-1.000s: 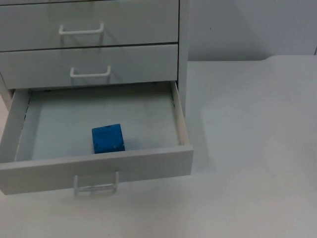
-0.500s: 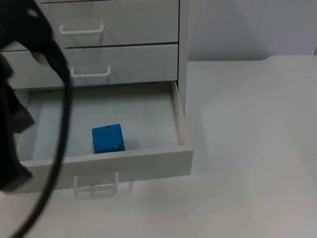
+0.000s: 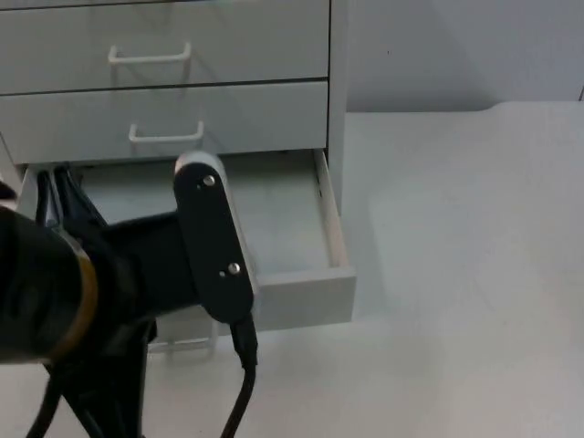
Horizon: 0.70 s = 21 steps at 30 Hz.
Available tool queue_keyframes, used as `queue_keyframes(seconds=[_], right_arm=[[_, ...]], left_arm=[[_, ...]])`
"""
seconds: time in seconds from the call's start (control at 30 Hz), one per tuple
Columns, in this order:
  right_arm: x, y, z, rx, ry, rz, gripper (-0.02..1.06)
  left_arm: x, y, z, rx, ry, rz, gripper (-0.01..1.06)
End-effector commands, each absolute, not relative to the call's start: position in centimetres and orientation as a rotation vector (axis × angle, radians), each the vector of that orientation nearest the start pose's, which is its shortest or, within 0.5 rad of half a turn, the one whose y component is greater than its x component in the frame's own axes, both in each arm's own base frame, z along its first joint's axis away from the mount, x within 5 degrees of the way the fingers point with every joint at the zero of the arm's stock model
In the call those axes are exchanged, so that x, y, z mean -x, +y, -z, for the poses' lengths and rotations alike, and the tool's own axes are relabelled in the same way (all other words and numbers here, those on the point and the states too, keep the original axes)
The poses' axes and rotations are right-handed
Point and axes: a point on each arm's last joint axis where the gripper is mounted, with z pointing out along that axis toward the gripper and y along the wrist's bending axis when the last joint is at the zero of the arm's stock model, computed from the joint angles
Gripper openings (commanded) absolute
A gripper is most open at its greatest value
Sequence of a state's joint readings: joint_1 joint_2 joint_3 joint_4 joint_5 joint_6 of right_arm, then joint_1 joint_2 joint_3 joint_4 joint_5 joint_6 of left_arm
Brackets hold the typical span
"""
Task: Open the drawer with the left hand, place the block into the drawer with the right hand, then close the drawer with the left hand.
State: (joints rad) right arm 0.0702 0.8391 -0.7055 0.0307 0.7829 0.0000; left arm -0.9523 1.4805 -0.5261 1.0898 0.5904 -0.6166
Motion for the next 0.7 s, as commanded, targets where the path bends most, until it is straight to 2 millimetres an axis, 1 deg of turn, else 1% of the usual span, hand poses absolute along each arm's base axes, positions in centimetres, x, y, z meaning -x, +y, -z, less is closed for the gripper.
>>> queue_keyframes(seconds=[0.0, 0.03, 0.1, 0.13, 0.2, 0.23, 0.37, 0.4, 0.5, 0.57, 0.67], right_arm=[[-15.2, 1.2, -30.3, 0.076, 2.386, -0.061, 0.73], [-15.2, 1.2, -30.3, 0.076, 2.384, -0.061, 0.73], [-15.2, 1.2, -30.3, 0.076, 2.384, -0.061, 0.73], [-15.2, 1.2, -30.3, 0.076, 2.384, -0.061, 0.73], [-15.2, 1.2, -30.3, 0.076, 2.384, -0.061, 0.73], [-15.2, 1.2, -30.3, 0.076, 2.384, -0.061, 0.73], [-15.3, 1.2, -30.3, 0.075, 2.380, -0.061, 0.73], [-15.3, 1.2, -30.3, 0.075, 2.380, -0.061, 0.73], [-15.3, 1.2, -30.3, 0.075, 2.379, -0.061, 0.73], [-15.3, 1.2, -30.3, 0.074, 2.379, -0.064, 0.73], [-15.3, 1.2, -30.3, 0.074, 2.376, -0.064, 0.73]], left_arm=[[-17.2, -15.6, -15.2, -1.463, 2.079, -0.552, 0.00], [-17.5, -15.9, -14.6, -1.469, 2.060, -0.550, 0.00], [-17.6, -16.1, -14.3, -1.486, 2.049, -0.547, 0.00], [-17.6, -16.5, -13.6, -1.537, 2.028, -0.519, 0.00], [-17.8, -16.7, -12.6, -1.549, 2.023, -0.537, 0.00], [-17.8, -16.7, -12.6, -1.549, 2.023, -0.537, 0.00], [-18.1, -17.0, -10.9, -1.570, 2.020, -0.561, 0.00], [-18.1, -17.0, -10.9, -1.570, 2.020, -0.561, 0.00], [-19.0, -16.7, -9.9, -1.525, 2.040, -0.576, 0.00], [-19.3, -16.4, -9.7, -1.511, 2.045, -0.578, 0.00], [-20.8, -15.1, -9.4, -1.392, 2.096, -0.628, 0.00]])
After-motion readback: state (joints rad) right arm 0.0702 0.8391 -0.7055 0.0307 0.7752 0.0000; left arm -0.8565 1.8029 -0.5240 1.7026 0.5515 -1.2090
